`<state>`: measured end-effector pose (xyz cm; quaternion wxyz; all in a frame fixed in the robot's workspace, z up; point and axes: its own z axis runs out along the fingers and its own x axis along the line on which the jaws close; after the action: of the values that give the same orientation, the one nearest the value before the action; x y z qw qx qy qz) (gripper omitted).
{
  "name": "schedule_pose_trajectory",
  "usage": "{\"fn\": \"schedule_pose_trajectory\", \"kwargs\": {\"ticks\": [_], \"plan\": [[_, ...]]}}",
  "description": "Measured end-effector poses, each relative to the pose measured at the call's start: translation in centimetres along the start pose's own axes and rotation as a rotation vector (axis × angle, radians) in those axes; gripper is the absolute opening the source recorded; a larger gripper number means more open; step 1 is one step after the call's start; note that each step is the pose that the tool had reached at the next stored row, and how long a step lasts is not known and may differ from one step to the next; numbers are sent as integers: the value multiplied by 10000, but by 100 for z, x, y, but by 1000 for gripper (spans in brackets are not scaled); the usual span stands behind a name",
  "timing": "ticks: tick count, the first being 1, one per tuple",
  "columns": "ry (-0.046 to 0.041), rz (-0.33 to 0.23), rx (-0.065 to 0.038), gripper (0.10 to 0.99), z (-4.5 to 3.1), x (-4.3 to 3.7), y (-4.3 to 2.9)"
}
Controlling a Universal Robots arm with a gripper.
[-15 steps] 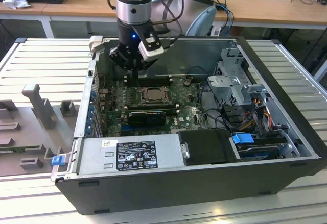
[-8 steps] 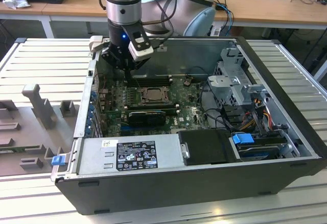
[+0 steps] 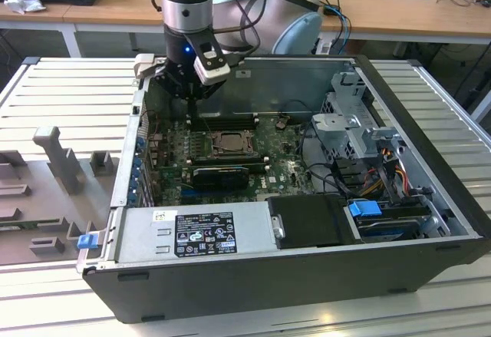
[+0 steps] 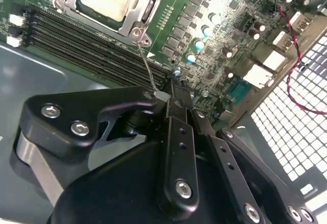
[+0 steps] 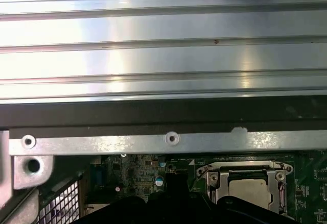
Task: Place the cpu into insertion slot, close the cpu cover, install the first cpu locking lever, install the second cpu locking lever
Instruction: 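Install the first cpu locking lever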
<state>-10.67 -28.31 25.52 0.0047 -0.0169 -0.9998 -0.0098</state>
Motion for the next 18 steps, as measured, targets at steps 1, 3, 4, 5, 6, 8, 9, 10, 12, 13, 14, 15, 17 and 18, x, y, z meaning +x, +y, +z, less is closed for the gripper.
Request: {"fn": "schedule_pose_trajectory", "kwargs": {"ticks": [1,3,4,5,6,8,9,10,12,13,14,15,17,18], "plan": [[0,1,0,106,0,0,0],[-1,2,-1,106,2,-3,1],[-1,0,-1,106,3,-4,1],[-1,1,0,106,4,-5,1],[0,-1,0,106,5,-10,1],[0,0,-1,106,6,-18,1],[-1,1,0,106,6,-23,1],[0,-1,0,106,6,-30,1],[-2,1,-2,106,6,-51,2],[-1,1,-1,106,6,-63,3],[-1,2,-1,106,6,-72,3],[-1,1,-1,106,6,-82,3],[-1,1,-1,106,6,-107,4],[-1,1,-1,106,6,-120,4]]}}
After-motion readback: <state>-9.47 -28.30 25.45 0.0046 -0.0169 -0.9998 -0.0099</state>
